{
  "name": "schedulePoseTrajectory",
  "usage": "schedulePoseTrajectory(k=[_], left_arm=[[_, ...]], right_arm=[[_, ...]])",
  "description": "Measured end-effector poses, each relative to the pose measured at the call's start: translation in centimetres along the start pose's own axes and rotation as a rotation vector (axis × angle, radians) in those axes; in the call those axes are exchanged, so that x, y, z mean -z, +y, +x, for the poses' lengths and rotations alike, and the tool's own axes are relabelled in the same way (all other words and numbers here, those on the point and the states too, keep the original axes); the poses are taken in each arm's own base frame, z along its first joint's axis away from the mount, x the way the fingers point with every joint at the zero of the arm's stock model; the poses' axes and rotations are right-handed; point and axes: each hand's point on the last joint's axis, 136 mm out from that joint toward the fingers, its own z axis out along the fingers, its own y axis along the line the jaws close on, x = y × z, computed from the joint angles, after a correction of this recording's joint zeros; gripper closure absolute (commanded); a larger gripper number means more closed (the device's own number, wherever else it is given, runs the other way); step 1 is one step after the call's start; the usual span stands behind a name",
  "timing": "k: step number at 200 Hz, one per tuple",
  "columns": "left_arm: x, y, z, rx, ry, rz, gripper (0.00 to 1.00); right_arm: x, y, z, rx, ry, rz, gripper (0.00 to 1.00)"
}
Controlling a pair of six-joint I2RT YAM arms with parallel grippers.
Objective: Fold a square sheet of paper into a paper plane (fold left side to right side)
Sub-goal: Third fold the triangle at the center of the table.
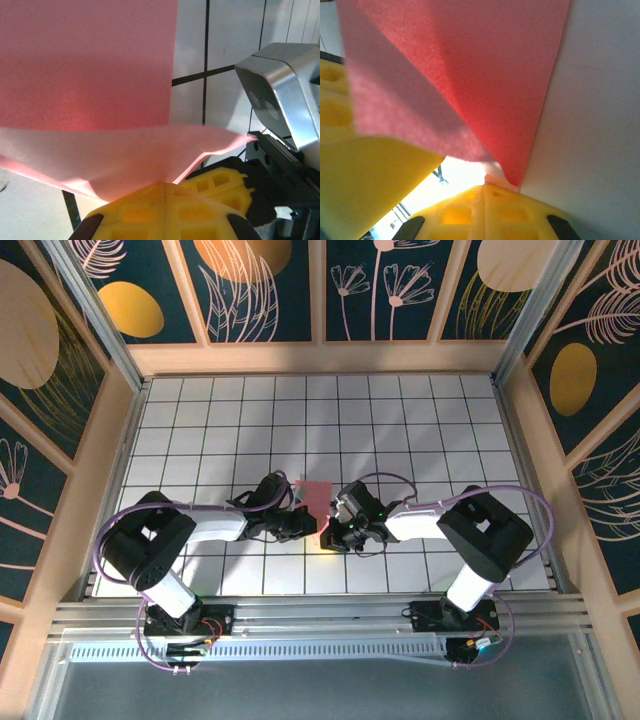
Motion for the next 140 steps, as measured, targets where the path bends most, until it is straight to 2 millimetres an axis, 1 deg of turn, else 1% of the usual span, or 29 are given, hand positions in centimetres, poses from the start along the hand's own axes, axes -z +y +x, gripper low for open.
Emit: schedulePoseTrajectory(k=[35,77,140], left_arm=[[-0.3,0.4,-0.1,0.015,-0.002,-0.012,1.00],[-0.8,1.4,-0.1,0.035,0.000,-0.043,1.00],[-0.8,1.5,-0.3,0.042,-0.004,-0.069,1.00]], right_arm=[[0.0,0.0,0.0,-0.002,0.002,0.002,1.00],[0.0,0.0,0.0,-0.007,0.008,0.009,1.00],[0.0,-0.1,0.1,-0.010,0.014,0.017,1.00]])
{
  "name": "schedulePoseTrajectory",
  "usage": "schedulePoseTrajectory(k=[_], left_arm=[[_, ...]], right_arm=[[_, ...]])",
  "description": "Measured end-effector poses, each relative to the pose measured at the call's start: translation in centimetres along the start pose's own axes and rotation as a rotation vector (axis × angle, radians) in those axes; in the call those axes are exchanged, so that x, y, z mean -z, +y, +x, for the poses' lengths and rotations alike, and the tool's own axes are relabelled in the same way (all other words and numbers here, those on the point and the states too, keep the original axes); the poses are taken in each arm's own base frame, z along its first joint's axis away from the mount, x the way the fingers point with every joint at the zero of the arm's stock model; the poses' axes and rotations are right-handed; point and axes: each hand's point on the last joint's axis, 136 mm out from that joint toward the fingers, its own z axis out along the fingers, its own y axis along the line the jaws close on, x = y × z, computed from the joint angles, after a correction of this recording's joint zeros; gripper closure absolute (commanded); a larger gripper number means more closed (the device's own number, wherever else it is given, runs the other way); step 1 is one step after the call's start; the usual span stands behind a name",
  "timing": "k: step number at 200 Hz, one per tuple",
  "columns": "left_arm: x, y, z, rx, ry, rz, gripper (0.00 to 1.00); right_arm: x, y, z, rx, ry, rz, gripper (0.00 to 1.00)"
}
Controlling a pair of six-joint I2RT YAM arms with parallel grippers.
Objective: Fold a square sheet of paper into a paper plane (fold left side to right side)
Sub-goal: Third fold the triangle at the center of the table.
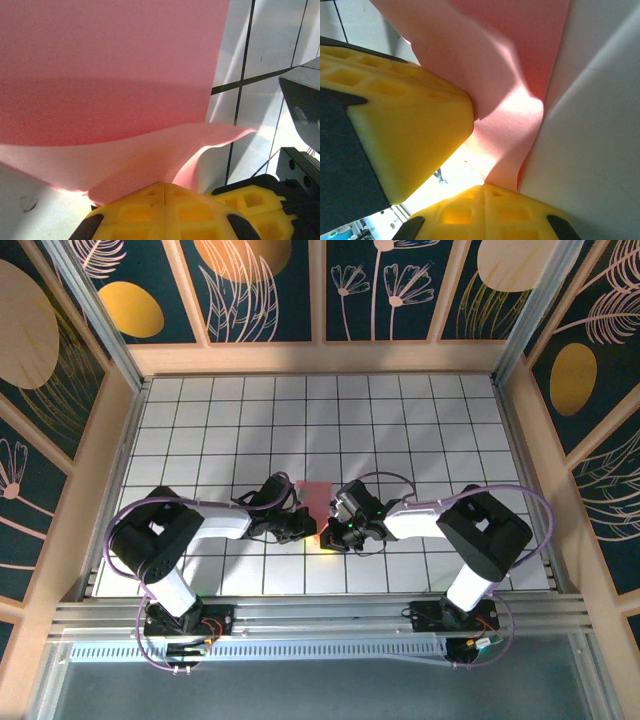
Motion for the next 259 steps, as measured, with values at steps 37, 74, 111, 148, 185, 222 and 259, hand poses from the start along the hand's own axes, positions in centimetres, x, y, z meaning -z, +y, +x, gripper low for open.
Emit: schedulePoseTrajectory(k=[37,74,111,148,185,222,259], left_arm=[[0.1,0.2,-0.4,0.009,-0.008,-0.008,1.00],[1.0,1.2,-2.2,0.034,-0.051,-0.011,1.00],[2.2,2.5,-4.5,0.049,-0.107,-0.017,1.00],[3.2,3.5,-6.1,0.052,-0.147,-0.022,1.00],[4.1,4.5,-7.5,0.056,-0.186,-0.027,0.99],[5.5,5.1,-8.8,0.039,-0.246,-0.053,0.99],[8.8,1.8,-9.8,-0.059,-0.335,0.005,0.99]], right_arm=[[0.0,0.0,0.0,-0.001,0.003,0.004,1.00],[-0.1,0.1,-0.1,0.000,0.007,0.004,1.00],[-0.2,0.2,-0.2,-0.001,0.009,0.004,1.00],[-0.2,0.2,-0.2,-0.001,0.009,0.004,1.00],[-0.2,0.2,-0.2,-0.001,0.009,0.004,1.00],[-0.2,0.2,-0.2,0.000,0.009,0.003,1.00],[-0.1,0.2,-0.3,0.001,0.005,0.003,1.00]])
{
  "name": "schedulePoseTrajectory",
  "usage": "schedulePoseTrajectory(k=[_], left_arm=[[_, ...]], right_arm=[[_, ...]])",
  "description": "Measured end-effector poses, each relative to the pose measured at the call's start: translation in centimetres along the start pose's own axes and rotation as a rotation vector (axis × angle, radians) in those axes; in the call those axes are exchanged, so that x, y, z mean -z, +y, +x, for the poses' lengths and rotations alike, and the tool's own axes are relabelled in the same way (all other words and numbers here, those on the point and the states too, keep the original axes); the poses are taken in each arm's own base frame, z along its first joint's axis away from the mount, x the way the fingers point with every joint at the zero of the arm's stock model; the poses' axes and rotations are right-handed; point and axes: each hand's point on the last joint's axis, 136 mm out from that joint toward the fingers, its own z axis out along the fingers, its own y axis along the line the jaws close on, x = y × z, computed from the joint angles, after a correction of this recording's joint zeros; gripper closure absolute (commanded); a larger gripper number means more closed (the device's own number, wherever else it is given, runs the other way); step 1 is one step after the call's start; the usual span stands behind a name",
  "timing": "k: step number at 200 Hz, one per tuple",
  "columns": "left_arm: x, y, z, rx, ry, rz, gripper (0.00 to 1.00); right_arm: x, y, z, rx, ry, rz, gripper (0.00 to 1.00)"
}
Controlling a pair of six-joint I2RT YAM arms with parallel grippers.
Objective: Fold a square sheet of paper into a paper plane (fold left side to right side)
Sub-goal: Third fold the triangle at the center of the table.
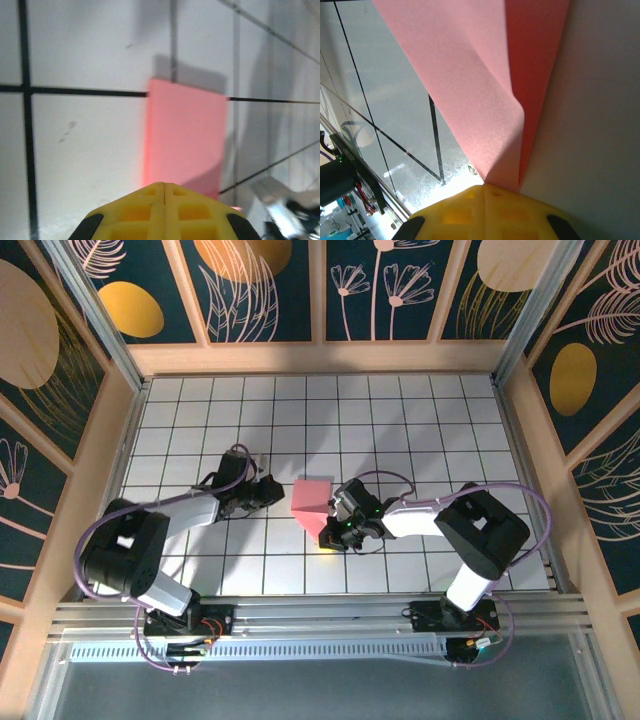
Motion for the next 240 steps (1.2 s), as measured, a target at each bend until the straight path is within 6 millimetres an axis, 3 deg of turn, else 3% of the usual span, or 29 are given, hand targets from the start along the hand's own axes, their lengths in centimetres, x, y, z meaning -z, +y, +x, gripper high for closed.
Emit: schedulePoseTrajectory(k=[22,48,73,127,240], left_arm=[[0.7,-2.3,0.6,-0.046,0.007,0.063,0.99],[-0.7,-4.3,4.5,-0.098,0.122,0.108,0.99],[-1.9,-4.4,7.1,-0.105,0.204,0.102,1.00],[-3.8,-1.9,8.2,-0.069,0.263,0.029,1.00],[-4.9,-0.5,7.9,-0.068,0.259,-0.040,1.00]], right_arm=[[0.0,0.0,0.0,0.003,0.000,0.000,1.00],[0.0,0.0,0.0,0.002,0.000,0.000,1.00],[0.0,0.0,0.0,0.002,0.000,0.000,1.00],[0.0,0.0,0.0,0.002,0.001,0.002,1.00],[0.2,0.3,-0.1,-0.002,0.005,0.004,1.00]])
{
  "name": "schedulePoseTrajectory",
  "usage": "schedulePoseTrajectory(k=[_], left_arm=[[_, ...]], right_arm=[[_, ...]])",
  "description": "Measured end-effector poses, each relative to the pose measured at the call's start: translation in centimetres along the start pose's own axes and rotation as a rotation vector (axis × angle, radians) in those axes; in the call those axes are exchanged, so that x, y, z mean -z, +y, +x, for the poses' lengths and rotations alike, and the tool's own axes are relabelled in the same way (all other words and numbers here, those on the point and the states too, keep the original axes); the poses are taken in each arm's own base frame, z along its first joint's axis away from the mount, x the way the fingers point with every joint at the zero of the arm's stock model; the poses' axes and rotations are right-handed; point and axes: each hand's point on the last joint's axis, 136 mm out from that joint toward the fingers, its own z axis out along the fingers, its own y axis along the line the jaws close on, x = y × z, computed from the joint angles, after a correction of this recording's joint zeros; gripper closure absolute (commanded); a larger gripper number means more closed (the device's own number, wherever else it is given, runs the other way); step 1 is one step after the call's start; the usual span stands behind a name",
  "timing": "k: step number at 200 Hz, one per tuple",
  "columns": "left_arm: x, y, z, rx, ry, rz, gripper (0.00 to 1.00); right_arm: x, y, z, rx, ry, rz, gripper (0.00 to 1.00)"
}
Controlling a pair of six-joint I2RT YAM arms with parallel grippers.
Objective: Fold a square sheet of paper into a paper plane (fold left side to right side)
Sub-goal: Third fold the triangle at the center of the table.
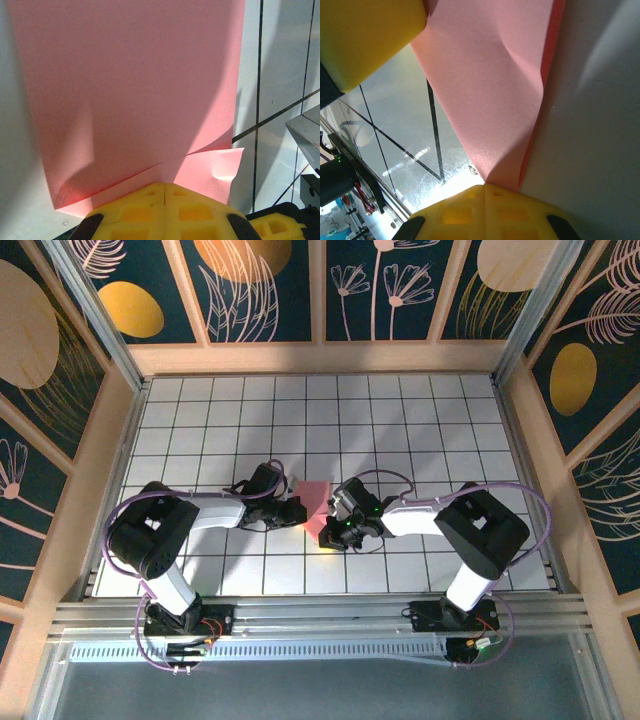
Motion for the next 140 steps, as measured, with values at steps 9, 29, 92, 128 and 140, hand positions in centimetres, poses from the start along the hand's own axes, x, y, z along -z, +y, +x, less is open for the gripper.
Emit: schedulePoseTrajectory(k=[9,29,92,128,140], left_arm=[[0.0,0.0,0.0,0.000,-0.001,-0.001,1.00],[0.0,0.0,0.0,0.000,-0.001,-0.001,1.00],[0.0,0.0,0.0,0.000,-0.001,0.000,1.00],[0.0,0.0,0.0,0.000,-0.001,0.000,1.00],[0.0,0.0,0.0,0.000,-0.001,0.000,1.00]], right_arm=[[0.1,0.0,-0.1,-0.003,-0.004,0.009,1.00],[0.8,0.4,-0.4,0.000,-0.022,0.012,1.00],[2.0,3.5,-2.1,0.014,-0.086,-0.067,1.00],[0.7,3.5,-3.0,-0.009,-0.082,-0.068,1.00],[0.2,3.5,-3.1,-0.010,-0.078,-0.065,1.00]])
